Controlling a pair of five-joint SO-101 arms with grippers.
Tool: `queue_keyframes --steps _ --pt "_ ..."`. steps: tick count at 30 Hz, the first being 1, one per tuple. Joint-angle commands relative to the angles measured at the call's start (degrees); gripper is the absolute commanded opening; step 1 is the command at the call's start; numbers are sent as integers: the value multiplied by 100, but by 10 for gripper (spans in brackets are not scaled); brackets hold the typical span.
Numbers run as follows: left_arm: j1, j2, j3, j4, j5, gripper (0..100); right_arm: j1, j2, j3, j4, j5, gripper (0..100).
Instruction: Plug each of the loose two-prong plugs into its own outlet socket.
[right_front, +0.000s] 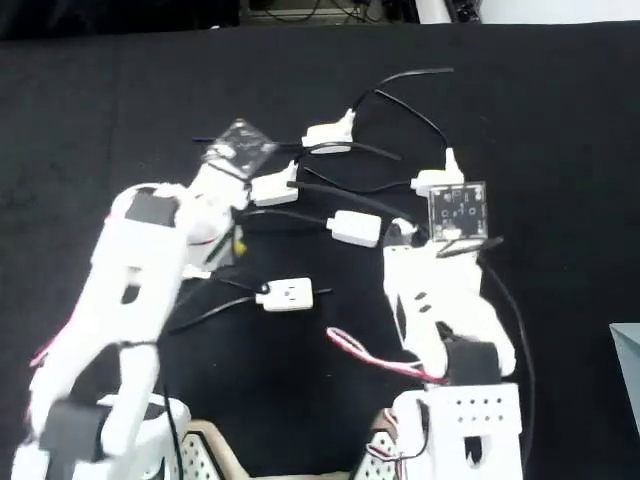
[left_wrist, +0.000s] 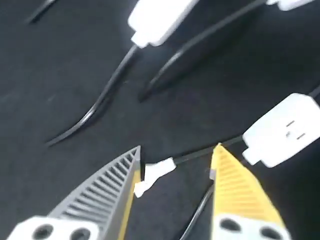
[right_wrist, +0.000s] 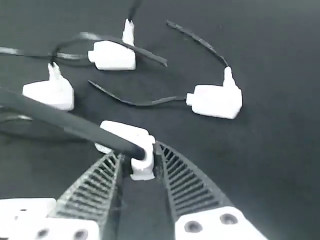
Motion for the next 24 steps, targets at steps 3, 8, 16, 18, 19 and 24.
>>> queue_keyframes --steps 3,8,16,18,19,24 --pt "567 1178 -936 79 -62 238 519 725 -690 -88 44 12" --pt "1156 1635 -1121 70 -62 238 747 1218 -927 -88 44 12" --pt "1815 1714 -1182 -255 149 234 747 1332 -945 -97 44 12" --pt "1701 1785 -1279 -791 527 234 747 1332 -945 -97 44 12" --pt "1622 1837 -1323 -1037 633 234 747 1332 -945 -97 44 12" --pt "1411 2514 -1648 -1697 316 239 756 1332 -945 -97 35 12"
